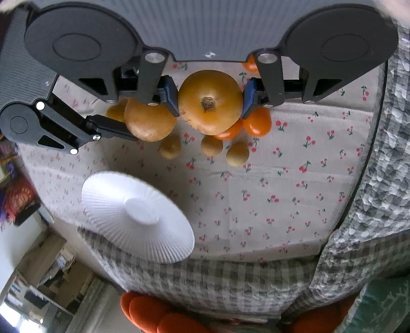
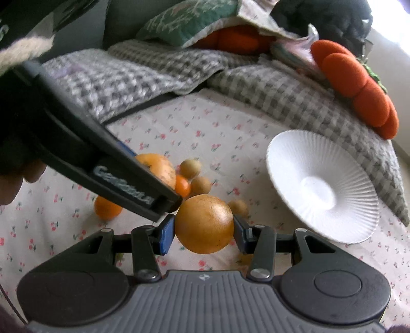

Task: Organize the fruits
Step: 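Carry the pear with the left tool onto the plate while the right tool places the orange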

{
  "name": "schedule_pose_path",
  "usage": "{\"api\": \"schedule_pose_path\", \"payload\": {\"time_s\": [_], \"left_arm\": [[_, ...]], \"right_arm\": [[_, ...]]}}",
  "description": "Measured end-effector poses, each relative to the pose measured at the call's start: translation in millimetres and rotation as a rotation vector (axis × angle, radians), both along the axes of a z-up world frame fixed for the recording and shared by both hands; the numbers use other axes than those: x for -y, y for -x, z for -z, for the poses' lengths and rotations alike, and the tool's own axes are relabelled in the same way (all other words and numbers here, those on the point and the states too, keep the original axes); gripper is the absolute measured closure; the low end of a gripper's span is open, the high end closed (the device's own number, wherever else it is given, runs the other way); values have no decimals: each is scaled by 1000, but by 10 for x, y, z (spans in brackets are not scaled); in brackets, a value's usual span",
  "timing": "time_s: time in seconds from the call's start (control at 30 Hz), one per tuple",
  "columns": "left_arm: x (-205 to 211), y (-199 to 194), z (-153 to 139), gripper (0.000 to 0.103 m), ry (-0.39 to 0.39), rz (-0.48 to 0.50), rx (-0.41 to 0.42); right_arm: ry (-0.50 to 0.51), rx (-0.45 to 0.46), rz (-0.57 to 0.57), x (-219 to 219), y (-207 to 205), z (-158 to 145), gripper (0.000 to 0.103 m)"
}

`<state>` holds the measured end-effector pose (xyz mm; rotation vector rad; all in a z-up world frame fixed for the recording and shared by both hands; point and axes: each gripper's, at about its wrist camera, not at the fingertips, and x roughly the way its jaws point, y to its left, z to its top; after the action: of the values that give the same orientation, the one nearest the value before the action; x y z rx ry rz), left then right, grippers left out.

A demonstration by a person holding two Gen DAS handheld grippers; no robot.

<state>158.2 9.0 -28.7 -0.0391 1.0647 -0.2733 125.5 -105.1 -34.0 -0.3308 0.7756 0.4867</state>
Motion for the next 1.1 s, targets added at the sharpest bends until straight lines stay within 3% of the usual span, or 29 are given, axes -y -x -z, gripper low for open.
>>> {"api": "schedule_pose_path", "payload": {"time_s": [0.37,0.6,0.87,1.1], "left_arm": [[106,-174,-232,62,59,-19,63],[148,-566,-249,62,94,-77,94],[441,-931,-236,62,155,-57,116],[726,-1175,-22,62,173,-37,91]], "right_arm": [[-66,36,123,322,-264,-203,59],[-134,41,220,592,-465,-343,59],[-154,20,324,999,-852,-218,59],[-112,23,272,1108,-1009,10,59]]}}
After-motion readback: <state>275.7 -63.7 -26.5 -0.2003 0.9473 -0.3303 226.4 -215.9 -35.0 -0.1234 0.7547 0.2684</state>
